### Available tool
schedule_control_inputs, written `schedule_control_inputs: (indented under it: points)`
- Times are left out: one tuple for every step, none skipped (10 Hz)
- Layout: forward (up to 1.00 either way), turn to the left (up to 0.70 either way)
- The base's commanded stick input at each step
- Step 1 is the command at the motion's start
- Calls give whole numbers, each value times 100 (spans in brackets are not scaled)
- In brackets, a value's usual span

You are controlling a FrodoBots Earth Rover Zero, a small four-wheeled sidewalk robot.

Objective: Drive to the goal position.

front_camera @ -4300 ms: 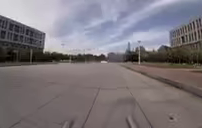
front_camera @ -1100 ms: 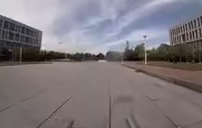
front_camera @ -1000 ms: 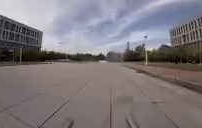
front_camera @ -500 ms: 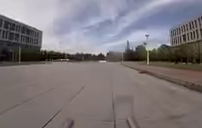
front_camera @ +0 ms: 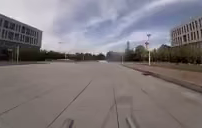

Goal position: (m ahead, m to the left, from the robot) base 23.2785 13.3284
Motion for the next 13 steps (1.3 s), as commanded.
schedule_control_inputs:
  points:
    - [100,0]
    - [100,0]
    - [100,0]
    - [100,0]
    - [100,0]
    - [100,0]
    - [100,0]
    - [100,0]
    - [100,0]
    - [100,0]
    - [100,0]
    - [100,0]
    - [100,0]
